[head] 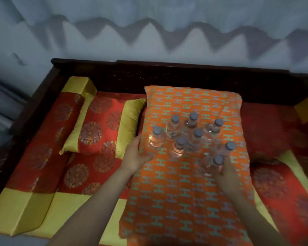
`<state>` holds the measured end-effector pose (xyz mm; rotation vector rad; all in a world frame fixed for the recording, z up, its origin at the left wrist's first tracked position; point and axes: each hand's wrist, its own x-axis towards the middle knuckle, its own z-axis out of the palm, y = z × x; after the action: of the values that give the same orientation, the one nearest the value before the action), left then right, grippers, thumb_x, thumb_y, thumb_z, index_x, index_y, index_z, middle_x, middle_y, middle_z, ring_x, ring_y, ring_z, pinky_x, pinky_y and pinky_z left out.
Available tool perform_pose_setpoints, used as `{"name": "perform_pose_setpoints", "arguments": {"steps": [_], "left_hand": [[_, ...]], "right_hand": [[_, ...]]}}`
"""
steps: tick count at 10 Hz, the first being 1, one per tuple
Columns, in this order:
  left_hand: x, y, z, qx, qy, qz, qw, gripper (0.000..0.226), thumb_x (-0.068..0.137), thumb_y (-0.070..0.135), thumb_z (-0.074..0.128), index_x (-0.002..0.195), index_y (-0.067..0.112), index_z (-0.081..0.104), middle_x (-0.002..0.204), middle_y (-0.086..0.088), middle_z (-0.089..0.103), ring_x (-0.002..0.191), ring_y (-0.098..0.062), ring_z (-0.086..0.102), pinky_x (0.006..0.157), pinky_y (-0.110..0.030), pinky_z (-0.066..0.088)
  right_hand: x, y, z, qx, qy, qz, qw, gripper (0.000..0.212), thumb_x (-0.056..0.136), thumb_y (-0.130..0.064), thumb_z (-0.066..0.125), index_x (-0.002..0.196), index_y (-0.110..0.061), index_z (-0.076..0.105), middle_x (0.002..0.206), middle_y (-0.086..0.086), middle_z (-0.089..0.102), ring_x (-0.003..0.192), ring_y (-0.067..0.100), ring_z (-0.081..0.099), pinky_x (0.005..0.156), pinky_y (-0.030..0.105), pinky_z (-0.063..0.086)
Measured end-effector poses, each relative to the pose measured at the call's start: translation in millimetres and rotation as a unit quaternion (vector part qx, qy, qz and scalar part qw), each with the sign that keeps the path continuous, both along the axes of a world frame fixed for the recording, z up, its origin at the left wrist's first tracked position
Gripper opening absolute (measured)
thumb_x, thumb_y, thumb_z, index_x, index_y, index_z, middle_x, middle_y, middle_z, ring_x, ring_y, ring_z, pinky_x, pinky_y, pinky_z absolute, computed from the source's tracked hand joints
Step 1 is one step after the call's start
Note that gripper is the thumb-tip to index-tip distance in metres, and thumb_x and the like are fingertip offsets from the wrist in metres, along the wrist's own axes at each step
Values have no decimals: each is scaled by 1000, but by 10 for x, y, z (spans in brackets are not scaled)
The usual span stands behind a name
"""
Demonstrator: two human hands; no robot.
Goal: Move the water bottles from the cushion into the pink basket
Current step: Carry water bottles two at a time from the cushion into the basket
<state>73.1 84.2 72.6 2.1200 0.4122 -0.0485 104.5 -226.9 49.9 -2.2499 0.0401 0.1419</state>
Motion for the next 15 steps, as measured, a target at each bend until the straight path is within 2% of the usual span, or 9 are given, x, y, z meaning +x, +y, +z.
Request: {"name": "perform_pose_setpoints", "arguments": {"steps": [2, 3, 6, 7, 8, 10, 11, 12, 15], "left_hand": [[699, 81, -286, 54, 33, -124, 990, 98, 65, 35, 84, 144, 16, 31, 140, -4, 48, 129, -22, 44, 103, -30, 38], [816, 130, -446, 76, 22, -184, 980, 100, 65, 36, 85, 145, 13, 29, 147, -9, 40, 136, -27, 37, 110, -41, 32], [990, 45, -563, -20, 21, -181, 983, 62, 68, 12, 82, 121, 6, 50, 116, -14, 59, 107, -28, 57, 91, -34, 45], [935, 66, -599, -3, 24, -165, 986, 39, 71, 20, 80, 102, 14, 55, 89, 6, 62, 81, -5, 58, 68, -13, 42], [860, 99, -494, 41, 23, -186, 981, 44, 72, 46, 68, 99, 13, 56, 84, 5, 63, 78, -7, 60, 72, -25, 46], [1050, 350, -68, 191, -51, -331, 923, 18, 84, 21, 67, 84, 8, 55, 73, -10, 57, 69, -16, 58, 72, -25, 47], [1171, 249, 349, 497, -245, -320, 769, 19, 77, 20, 74, 85, 18, 56, 72, 6, 61, 66, -7, 57, 65, -19, 46], [1137, -184, 659, 1, 42, -182, 982, 43, 62, 24, 86, 92, 30, 56, 66, 17, 63, 62, 3, 59, 56, -14, 46], [821, -1679, 1078, -35, -96, -324, 940, 43, 57, 40, 87, 88, 41, 57, 81, 20, 66, 74, 12, 60, 58, -6, 40]], "right_hand": [[34, 94, -84, -4, -11, -63, 998, 40, 71, -23, 68, 106, -21, 49, 99, 1, 60, 91, 22, 57, 70, 29, 36], [8, 157, -157, -16, -3, -92, 996, 49, 73, -12, 80, 112, -11, 51, 105, 5, 56, 99, 29, 58, 78, 39, 45], [-47, 162, -304, -46, 26, -89, 995, 62, 70, -25, 84, 121, -12, 52, 115, 8, 60, 101, 24, 59, 75, 32, 45], [-46, 155, -314, -61, 42, -83, 994, 58, 70, -32, 82, 118, -16, 55, 102, -6, 64, 88, 15, 63, 61, 18, 39], [-94, 178, -254, -42, 28, -96, 994, 62, 67, -40, 81, 118, -21, 52, 94, -21, 59, 78, 0, 59, 59, 11, 38], [-243, 119, 22, -7, -10, -128, 992, 78, 54, -52, 73, 120, -19, 49, 106, 6, 55, 93, 24, 56, 72, 44, 49], [-334, 2, 241, 2, -43, -157, 987, 72, 61, -30, 85, 122, -23, 50, 106, 7, 48, 95, 23, 51, 76, 49, 50], [-481, -181, 446, 10, -75, -188, 979, 65, 64, -23, 87, 119, -27, 52, 107, 3, 50, 98, 21, 52, 76, 42, 49], [-1174, -1196, 1005, -6, -153, -350, 924, 69, 59, -30, 82, 122, -24, 52, 116, -3, 55, 104, 16, 54, 84, 44, 50]]}}
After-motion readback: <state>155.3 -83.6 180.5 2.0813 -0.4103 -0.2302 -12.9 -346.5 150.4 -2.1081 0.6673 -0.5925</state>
